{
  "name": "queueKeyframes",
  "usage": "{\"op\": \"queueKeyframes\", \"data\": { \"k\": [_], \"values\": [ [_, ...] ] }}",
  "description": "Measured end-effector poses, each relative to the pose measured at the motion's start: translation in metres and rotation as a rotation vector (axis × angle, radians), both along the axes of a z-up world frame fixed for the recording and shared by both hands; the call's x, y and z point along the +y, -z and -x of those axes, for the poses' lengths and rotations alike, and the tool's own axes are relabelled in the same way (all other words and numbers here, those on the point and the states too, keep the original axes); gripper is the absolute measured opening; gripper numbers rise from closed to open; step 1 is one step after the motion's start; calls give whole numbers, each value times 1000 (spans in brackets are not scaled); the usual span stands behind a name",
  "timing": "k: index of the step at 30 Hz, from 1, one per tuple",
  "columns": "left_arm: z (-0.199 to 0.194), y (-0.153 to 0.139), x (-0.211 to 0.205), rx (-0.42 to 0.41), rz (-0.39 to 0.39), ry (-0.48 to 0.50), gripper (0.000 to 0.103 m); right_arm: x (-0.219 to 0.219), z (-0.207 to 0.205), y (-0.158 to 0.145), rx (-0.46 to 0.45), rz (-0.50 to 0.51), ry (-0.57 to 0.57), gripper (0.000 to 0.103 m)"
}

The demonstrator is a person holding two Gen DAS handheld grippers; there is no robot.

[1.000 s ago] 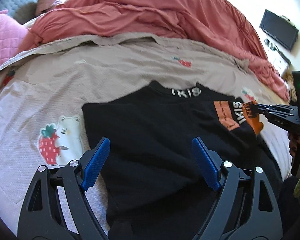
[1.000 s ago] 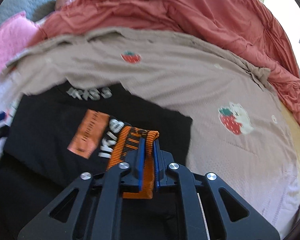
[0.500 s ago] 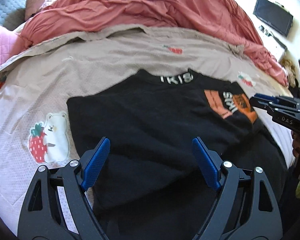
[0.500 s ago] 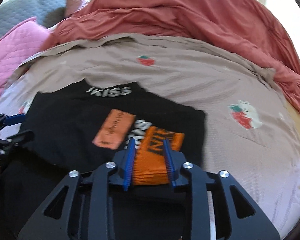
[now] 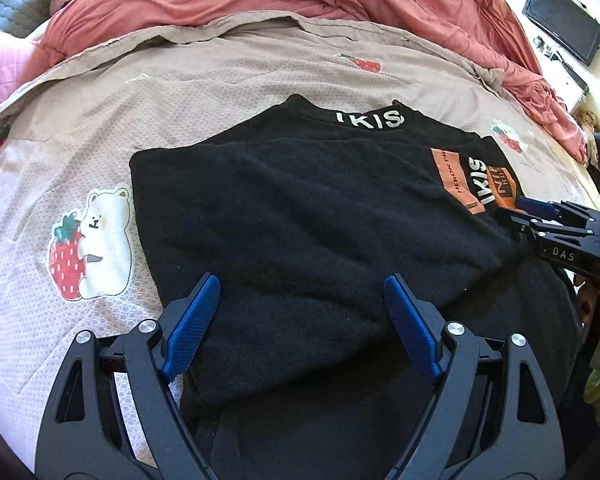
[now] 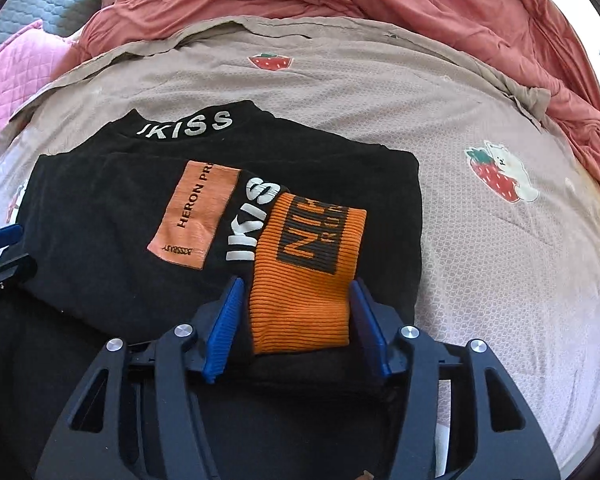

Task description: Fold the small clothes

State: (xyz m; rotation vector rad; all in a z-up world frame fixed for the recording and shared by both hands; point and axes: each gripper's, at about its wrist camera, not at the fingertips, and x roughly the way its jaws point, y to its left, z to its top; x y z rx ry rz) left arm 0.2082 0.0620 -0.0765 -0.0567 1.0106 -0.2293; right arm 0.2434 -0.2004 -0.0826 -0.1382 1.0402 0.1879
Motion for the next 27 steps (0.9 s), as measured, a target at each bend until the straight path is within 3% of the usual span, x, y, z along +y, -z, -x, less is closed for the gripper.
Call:
{"op": "queueKeyframes", "data": {
  "k": [23, 25, 27],
  "values": [
    [7, -29, 6, -17, 14, -39, 82, 7, 38, -47, -69, -121, -18, 58],
    [8, -32, 6, -24, 13, -41, 84, 11, 41, -50, -73, -120, -24, 73],
    [10, -35, 6, -29, 15, -42, 87, 13, 44, -54, -89, -115, -20, 76]
  ]
}}
